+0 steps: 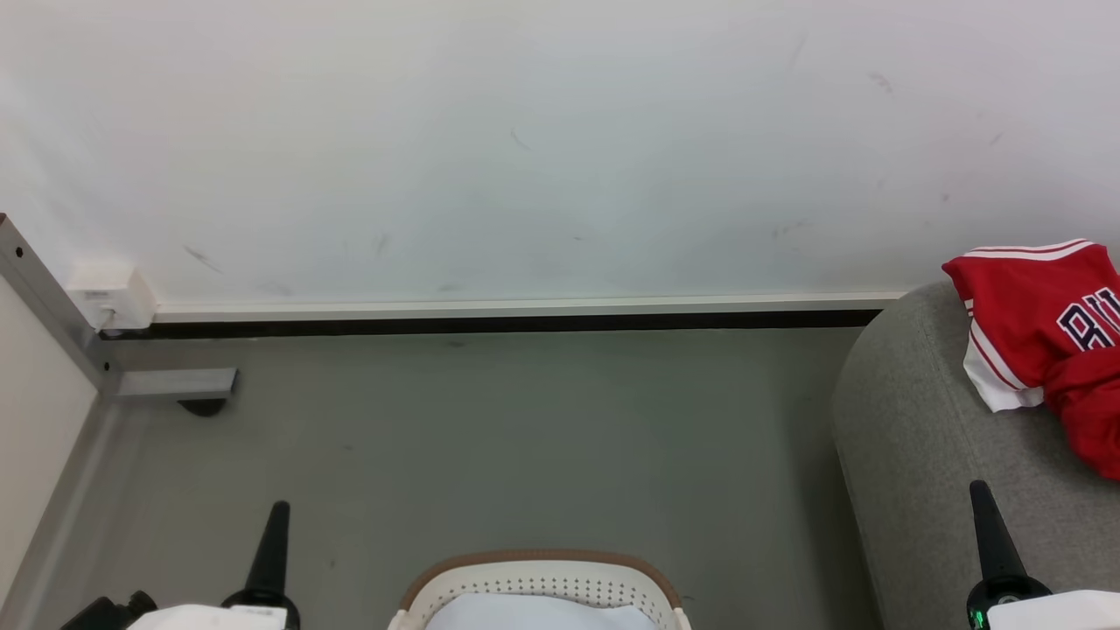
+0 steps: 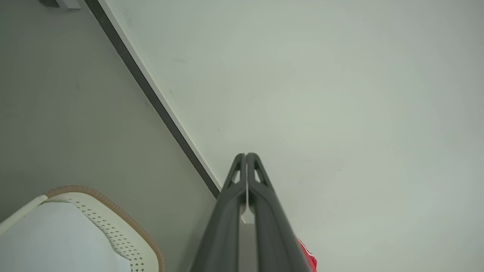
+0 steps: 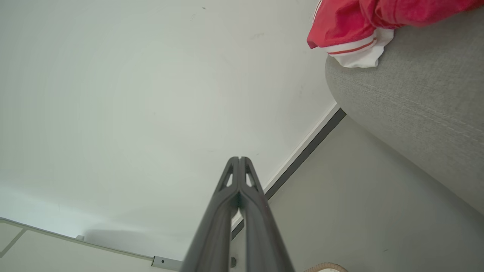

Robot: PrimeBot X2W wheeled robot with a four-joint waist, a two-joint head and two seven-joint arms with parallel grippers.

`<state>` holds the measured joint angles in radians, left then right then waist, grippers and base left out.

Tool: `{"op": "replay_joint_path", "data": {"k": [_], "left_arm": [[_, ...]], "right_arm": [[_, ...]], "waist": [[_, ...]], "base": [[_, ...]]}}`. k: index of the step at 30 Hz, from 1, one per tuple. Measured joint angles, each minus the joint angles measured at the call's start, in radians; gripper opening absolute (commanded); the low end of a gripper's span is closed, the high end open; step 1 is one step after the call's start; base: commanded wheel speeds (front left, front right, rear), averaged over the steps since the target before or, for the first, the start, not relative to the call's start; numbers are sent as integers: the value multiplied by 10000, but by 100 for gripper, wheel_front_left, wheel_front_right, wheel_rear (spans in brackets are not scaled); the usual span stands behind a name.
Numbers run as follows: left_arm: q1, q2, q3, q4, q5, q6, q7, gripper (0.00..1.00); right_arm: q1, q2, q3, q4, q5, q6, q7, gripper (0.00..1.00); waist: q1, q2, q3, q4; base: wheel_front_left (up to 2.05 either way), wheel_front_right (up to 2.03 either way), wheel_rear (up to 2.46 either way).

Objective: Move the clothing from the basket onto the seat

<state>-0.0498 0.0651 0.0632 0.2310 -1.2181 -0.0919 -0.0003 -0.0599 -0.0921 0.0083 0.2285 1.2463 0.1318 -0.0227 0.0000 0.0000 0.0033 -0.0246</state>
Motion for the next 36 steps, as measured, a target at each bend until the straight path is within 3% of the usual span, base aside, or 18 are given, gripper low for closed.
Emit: {"op": "replay_joint_path", "data": {"k": [36], "left_arm": [[-367, -115, 339, 105, -2665, -240, 792, 0]], "right_arm": [[-288, 196, -698, 96, 2619, 0, 840, 0]], "waist": [[0, 0, -1, 159]], "base": [[0, 0, 0]]}}
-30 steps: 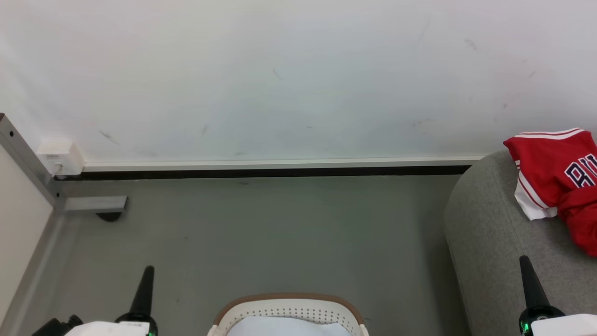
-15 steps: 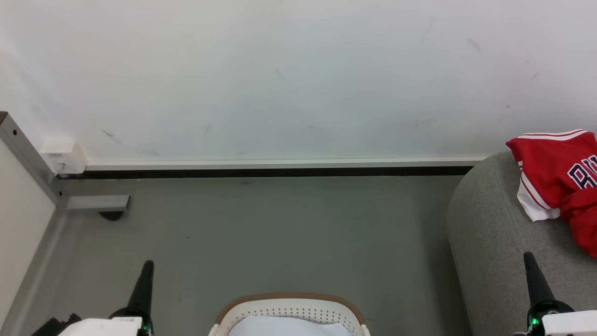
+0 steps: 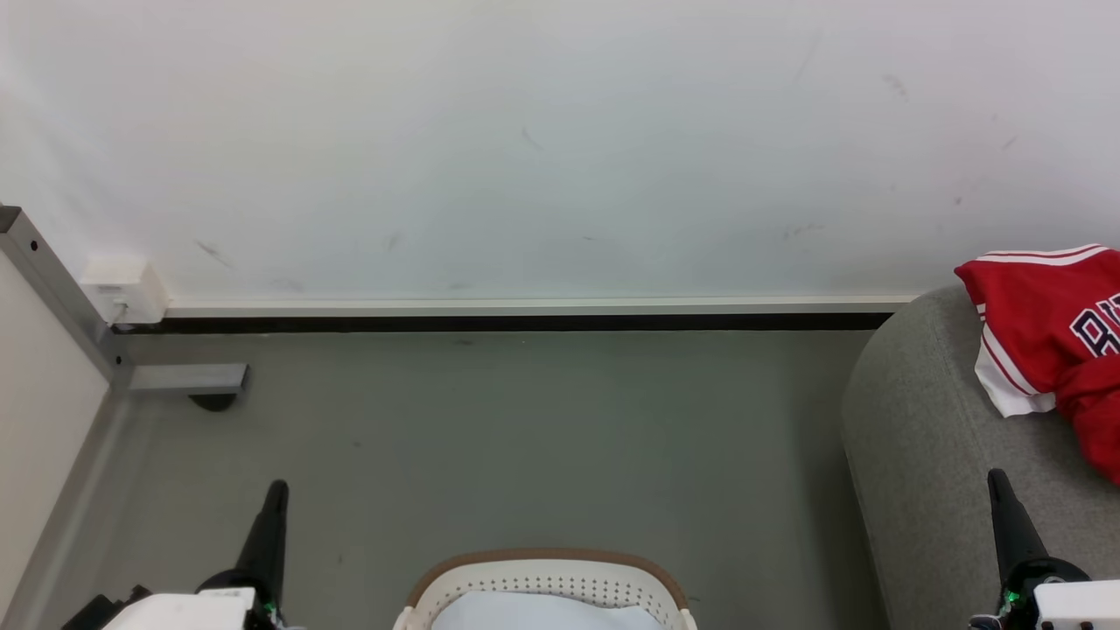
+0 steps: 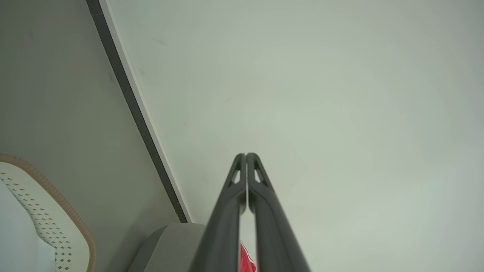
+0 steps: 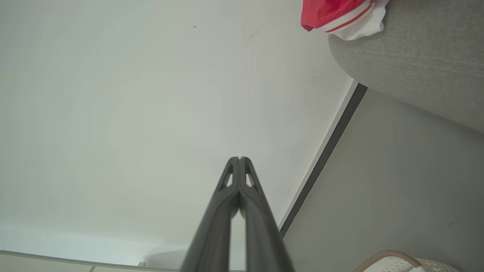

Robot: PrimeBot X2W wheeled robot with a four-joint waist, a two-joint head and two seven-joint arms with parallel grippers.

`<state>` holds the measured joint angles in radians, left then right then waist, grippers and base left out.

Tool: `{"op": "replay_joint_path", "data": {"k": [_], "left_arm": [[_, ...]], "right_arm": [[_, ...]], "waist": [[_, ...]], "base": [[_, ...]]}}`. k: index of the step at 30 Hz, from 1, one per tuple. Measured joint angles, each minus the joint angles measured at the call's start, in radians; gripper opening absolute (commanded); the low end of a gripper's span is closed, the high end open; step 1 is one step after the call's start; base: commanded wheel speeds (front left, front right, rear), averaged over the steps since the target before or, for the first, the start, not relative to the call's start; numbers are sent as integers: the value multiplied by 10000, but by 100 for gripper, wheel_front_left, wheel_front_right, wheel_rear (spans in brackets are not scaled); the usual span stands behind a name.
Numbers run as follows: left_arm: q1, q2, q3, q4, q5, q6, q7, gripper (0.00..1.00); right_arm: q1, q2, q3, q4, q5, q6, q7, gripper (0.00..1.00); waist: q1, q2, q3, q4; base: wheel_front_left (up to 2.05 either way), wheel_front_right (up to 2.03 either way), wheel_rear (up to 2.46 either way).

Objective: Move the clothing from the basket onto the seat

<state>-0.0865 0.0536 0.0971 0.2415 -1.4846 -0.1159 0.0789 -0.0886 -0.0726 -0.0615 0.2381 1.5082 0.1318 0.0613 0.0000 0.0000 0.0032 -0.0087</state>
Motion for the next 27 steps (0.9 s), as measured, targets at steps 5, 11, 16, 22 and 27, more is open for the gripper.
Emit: {"op": "replay_joint_path", "data": {"k": [5, 11, 16, 22, 27], "left_arm": [[-72, -12, 48, 10, -382, -67, 92, 0], [-107, -27, 102, 23, -692, -81, 209, 0], [-142, -35, 138, 33, -1032, -102, 288, 0], [-180, -42, 167, 40, -1206, -128, 349, 0], [-182, -44, 167, 40, -1206, -128, 349, 0]], "right_arm": [[-34, 25, -82, 12, 328, 0, 94, 0], [-91, 50, -169, 25, 667, 0, 203, 0], [-112, 67, -257, 38, 980, 0, 291, 0], [-126, 84, -332, 44, 1200, 0, 360, 0], [-128, 94, -341, 46, 1200, 0, 378, 0]], "waist": [[1, 0, 0, 22], [0, 0, 0, 49], [0, 0, -1, 70], [0, 0, -1, 87], [0, 0, -1, 87]], "base": [[0, 0, 0], [0, 0, 0], [0, 0, 0], [0, 0, 0], [0, 0, 0]]}}
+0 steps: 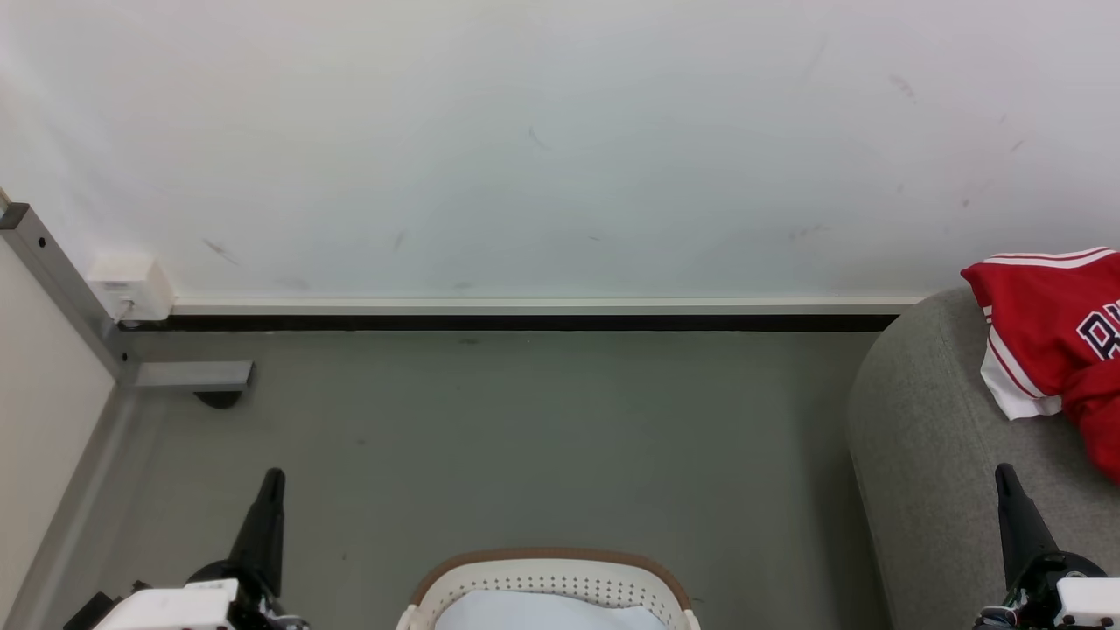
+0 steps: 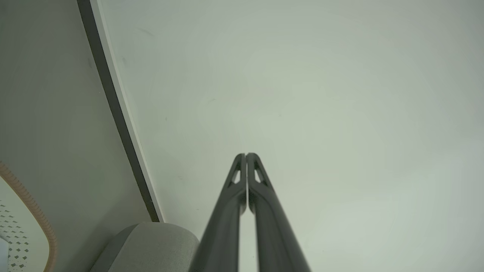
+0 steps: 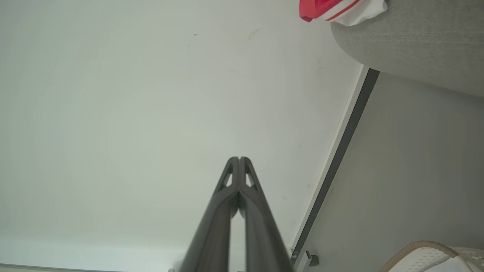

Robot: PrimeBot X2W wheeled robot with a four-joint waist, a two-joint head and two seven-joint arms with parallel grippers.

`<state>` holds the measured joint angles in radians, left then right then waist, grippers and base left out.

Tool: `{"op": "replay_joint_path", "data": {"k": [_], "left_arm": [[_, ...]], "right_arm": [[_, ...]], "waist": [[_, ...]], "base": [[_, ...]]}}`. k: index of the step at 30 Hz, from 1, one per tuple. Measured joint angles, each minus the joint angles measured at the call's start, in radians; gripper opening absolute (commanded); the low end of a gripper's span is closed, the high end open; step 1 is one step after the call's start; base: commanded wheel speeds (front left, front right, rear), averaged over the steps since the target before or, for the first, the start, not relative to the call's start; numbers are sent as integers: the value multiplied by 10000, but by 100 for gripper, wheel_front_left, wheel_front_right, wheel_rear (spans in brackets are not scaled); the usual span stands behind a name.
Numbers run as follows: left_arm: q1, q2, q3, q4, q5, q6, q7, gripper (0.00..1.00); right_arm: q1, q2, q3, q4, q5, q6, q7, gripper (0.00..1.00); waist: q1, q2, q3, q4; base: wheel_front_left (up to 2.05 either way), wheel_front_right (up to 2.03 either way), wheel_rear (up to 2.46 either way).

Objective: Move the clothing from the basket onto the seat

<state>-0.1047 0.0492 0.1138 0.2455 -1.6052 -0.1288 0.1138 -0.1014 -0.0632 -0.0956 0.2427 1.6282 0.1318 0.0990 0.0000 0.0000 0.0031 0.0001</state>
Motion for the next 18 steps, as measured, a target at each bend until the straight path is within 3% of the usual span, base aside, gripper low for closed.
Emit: {"op": "replay_joint_path", "data": {"k": [18], "left_arm": [[-1, 0, 0, 0, 0, 0, 0, 0]], "right_arm": [[-1, 19, -40, 4, -12, 0, 52, 0]], "waist": [[0, 0, 0, 0]], "base": [[0, 0, 0]]}}
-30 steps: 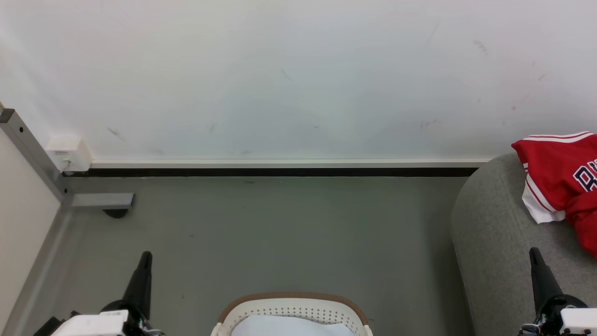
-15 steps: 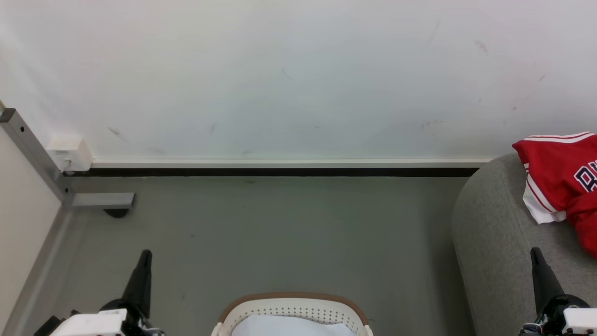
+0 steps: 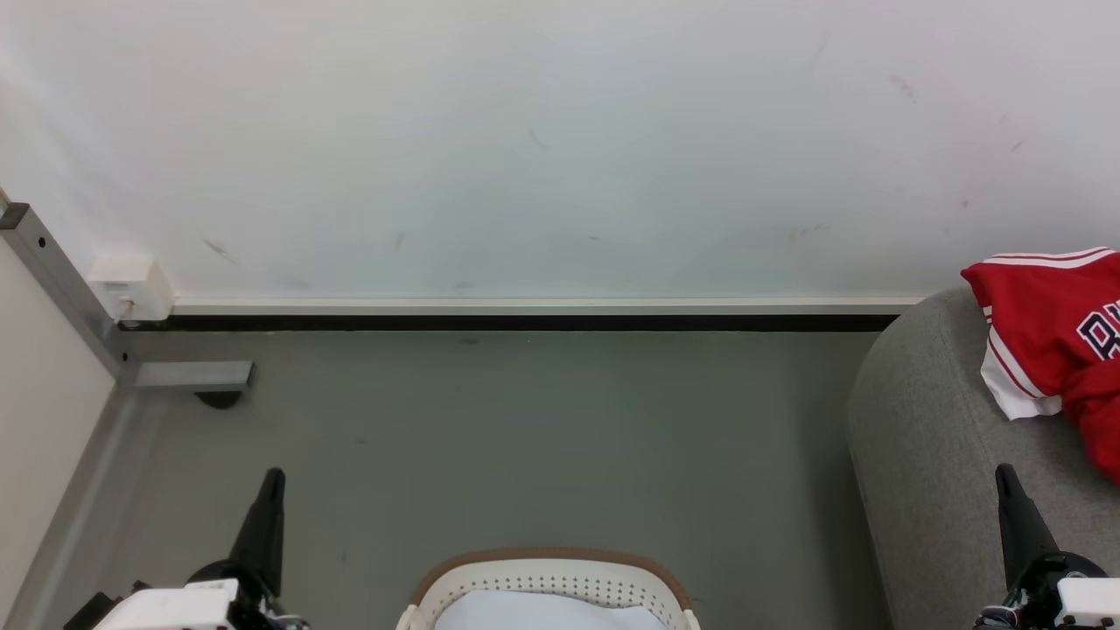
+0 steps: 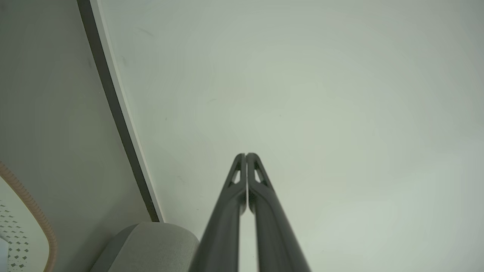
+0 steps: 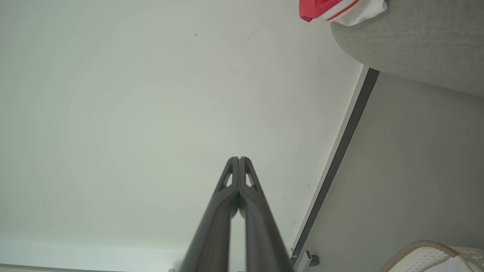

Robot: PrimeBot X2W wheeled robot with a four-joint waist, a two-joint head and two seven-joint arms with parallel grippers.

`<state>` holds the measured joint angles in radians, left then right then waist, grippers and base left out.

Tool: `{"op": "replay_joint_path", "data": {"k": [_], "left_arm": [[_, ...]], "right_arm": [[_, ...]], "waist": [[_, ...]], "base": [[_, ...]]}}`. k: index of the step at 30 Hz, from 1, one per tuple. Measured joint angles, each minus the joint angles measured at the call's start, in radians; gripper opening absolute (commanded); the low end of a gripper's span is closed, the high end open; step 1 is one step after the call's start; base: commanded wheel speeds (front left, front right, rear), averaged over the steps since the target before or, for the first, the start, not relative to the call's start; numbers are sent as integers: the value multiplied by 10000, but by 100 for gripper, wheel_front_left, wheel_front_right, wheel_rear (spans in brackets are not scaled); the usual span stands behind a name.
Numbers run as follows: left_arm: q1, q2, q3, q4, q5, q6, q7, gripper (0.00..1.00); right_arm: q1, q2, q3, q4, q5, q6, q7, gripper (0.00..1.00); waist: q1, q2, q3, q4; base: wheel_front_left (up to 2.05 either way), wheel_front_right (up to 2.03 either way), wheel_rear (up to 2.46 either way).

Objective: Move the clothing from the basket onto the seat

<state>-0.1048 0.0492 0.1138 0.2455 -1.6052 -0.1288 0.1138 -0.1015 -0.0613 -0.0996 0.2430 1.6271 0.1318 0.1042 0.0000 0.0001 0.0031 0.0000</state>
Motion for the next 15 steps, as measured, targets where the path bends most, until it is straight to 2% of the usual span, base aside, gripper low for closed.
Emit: {"op": "replay_joint_path", "data": {"k": [15], "left_arm": [[-1, 0, 0, 0, 0, -2, 2, 0]], "right_arm": [[-2, 21, -27, 0, -21, 0, 4, 0]], "waist": [[0, 0, 0, -1]], "base": [[0, 0, 0]]}}
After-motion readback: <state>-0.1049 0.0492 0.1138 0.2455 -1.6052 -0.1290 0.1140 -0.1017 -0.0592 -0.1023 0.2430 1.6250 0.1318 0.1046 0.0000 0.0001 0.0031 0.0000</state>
